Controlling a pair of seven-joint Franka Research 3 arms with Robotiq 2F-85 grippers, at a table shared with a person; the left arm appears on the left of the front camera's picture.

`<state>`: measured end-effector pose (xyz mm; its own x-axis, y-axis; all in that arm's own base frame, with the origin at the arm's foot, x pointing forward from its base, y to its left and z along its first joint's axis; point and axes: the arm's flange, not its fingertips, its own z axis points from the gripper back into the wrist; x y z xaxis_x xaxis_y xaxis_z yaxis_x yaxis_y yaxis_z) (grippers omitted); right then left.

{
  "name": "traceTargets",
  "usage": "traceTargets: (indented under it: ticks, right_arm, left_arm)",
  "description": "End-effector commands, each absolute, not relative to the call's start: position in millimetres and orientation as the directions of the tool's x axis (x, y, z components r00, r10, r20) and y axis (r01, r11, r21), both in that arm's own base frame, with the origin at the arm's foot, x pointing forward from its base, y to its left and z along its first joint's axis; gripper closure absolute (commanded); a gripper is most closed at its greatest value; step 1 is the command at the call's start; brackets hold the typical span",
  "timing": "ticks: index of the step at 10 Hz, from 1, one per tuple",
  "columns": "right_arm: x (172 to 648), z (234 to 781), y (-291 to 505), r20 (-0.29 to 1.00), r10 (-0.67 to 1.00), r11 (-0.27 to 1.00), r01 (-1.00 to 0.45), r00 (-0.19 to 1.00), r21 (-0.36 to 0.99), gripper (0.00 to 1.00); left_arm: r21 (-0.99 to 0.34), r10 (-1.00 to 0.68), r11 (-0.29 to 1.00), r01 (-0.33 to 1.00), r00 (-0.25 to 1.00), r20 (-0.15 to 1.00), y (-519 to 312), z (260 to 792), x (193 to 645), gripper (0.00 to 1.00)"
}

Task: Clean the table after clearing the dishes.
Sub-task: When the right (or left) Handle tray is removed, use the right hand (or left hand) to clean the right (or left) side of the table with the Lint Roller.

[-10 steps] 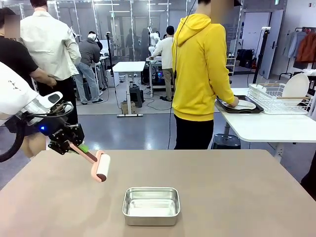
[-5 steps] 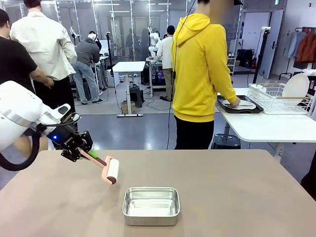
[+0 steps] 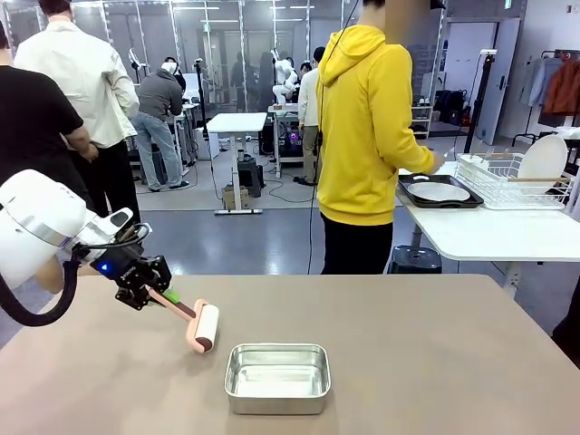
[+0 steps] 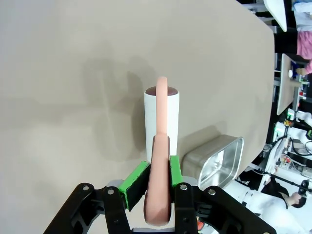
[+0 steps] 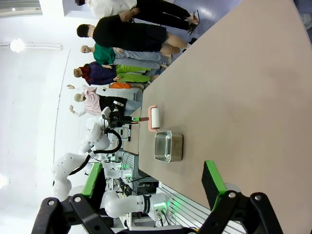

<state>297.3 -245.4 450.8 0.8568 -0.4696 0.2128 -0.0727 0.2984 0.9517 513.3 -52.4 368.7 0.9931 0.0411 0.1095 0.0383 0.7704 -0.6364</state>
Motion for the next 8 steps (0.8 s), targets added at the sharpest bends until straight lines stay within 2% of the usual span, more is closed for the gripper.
traceTargets:
  ticks: [1, 3, 5, 8]
  right_arm:
    - [296.6, 452.9, -243.0, 0.219, -0.475, 0.287, -0.086, 0.852, 0.954, 0.0]
    - [296.6, 452.9, -243.0, 0.219, -0.475, 0.287, -0.086, 0.852, 0.954, 0.0]
    - [296.6, 452.9, -243.0, 0.219, -0.475, 0.287, -0.086, 0.852, 0.954, 0.0]
    - [296.6, 452.9, -243.0, 0.219, -0.475, 0.287, -0.086, 0.852, 0.954, 0.0]
  left_arm:
    - [-0.625, 0.028, 0.777, 0.072, 0.989, 0.147, -37.3, 354.2, 527.5, 0.77]
    - [-0.589, 0.036, 0.807, 0.053, 0.99, 0.139, -14.8, 340.9, 534.4, 0.77]
    - [-0.479, 0.019, 0.877, 0.045, 0.992, 0.127, 16.0, 335.1, 530.9, 0.77]
    - [-0.464, 0.016, 0.885, 0.037, 0.994, 0.11, 66.5, 350.4, 518.4, 0.77]
